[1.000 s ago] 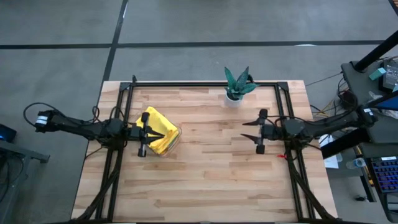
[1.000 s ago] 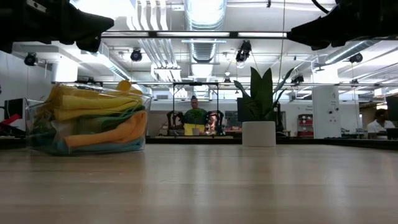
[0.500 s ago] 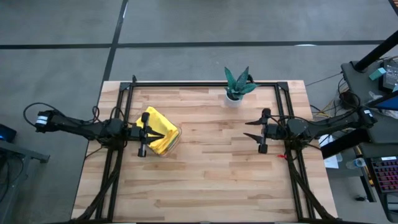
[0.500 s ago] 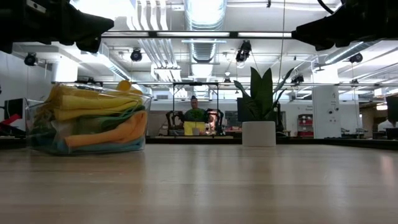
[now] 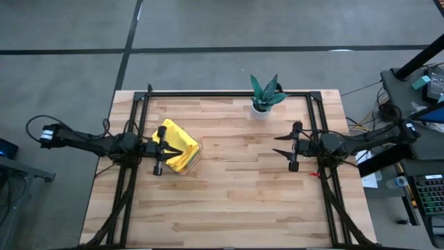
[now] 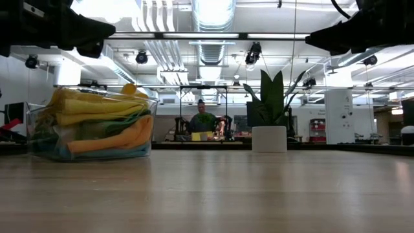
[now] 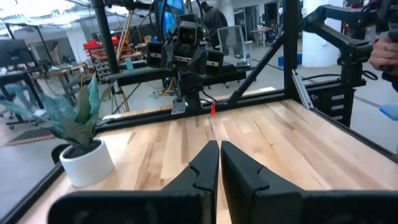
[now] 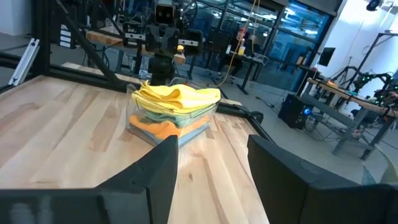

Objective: Fold microfiber towels
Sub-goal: Return to Home Position

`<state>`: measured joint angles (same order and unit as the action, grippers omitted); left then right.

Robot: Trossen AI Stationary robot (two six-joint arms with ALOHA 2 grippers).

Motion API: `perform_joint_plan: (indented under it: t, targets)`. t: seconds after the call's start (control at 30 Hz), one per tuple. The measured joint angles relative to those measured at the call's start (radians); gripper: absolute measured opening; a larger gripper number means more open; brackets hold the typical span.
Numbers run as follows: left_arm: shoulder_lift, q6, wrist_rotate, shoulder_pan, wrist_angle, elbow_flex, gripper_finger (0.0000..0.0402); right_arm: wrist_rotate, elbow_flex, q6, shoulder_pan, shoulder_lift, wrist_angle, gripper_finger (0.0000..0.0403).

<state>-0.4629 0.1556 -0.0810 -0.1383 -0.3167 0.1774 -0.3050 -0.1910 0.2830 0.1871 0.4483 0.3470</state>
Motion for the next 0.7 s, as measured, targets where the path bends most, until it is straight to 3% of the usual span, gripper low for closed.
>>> perform_joint_plan:
  t: [0.7]
  targets:
    - [0.234,-0.045,0.015,0.000,0.021,-0.103,0.0004,-0.001,0.016,-0.012,0.000,-0.209,-0.184,0.0158]
